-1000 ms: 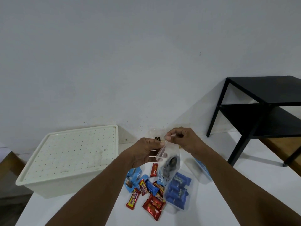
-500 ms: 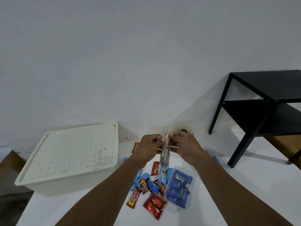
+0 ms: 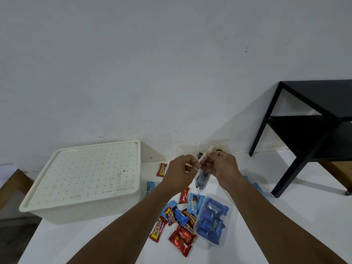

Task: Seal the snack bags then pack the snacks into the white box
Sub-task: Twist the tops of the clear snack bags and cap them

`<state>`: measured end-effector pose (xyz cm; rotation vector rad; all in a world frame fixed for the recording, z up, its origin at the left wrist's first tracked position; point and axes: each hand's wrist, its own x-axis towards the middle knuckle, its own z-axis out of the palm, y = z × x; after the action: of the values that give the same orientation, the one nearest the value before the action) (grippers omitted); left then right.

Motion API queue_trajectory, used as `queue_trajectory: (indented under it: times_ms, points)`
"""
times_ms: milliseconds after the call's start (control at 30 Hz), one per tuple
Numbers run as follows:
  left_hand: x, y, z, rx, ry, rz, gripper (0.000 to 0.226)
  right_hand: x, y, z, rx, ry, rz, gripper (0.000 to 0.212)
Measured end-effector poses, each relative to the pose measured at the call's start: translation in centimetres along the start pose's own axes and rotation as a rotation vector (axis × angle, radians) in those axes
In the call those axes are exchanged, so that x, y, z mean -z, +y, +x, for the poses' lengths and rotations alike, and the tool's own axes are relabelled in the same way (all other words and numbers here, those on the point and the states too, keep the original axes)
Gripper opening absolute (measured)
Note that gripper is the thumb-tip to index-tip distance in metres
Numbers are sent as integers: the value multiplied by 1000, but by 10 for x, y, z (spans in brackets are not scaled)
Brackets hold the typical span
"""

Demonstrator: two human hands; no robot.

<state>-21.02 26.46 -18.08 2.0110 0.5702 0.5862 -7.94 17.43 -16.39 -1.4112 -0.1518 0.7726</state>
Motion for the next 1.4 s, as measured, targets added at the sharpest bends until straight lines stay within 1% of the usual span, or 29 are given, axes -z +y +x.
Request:
queue_trajectory:
  times_ms: [100, 167, 233, 300, 333, 400, 467, 533, 600, 700, 800, 900, 967, 1100, 1200, 1267, 1400]
  points:
    - [-6, -4, 1, -2, 30, 12, 21, -1, -5, 10, -31, 59, 49, 11]
    - [-11, -12, 2, -37, -5, 25, 16, -1, -9, 16, -63, 82, 108, 12]
    - [-18, -24, 5, -81, -45, 84, 21, 0, -12, 22, -104, 66, 142, 15]
    - [-24, -33, 15, -80, 7, 153, 29, 2, -13, 30, -119, 30, 103, 15]
    - [-27, -36, 21, -56, 51, 163, 30, 5, -12, 36, -100, 21, 24, 13]
    - [-31, -38, 34, 27, 100, 90, 32, 16, -10, 50, -9, 21, -213, 7]
    - [-35, -42, 47, 136, 79, -72, 43, 31, -7, 63, 49, -46, -337, 6]
    - [-42, -50, 60, 195, 33, -181, 48, 48, -1, 75, -14, -163, -350, 5]
    - [-50, -57, 71, 223, -23, -211, 45, 66, 8, 92, -103, -246, -349, 10]
    - [-66, -71, 92, 293, -59, -268, 42, 84, 15, 123, -142, -247, -424, 22]
    - [-83, -86, 118, 304, -59, -199, 38, 95, 13, 157, -158, -241, -458, 24]
    - [-97, -97, 147, 262, -24, -21, 28, 96, 8, 192, -156, -251, -465, 22]
    - [-104, -103, 165, 242, 1, 46, 25, 96, 8, 215, -131, -253, -493, 18]
    - [-120, -116, 195, 363, 13, 44, 29, 98, 14, 252, -137, -236, -520, 16]
    - [-125, -125, 204, 394, -41, 67, 32, 101, 20, 268, -147, -225, -536, 17]
    - [-126, -124, 203, 416, -31, 39, 33, 104, 24, 272, -141, -211, -525, 19]
    - [-122, -117, 188, 417, -33, 119, 34, 110, 29, 259, -115, -94, -592, 21]
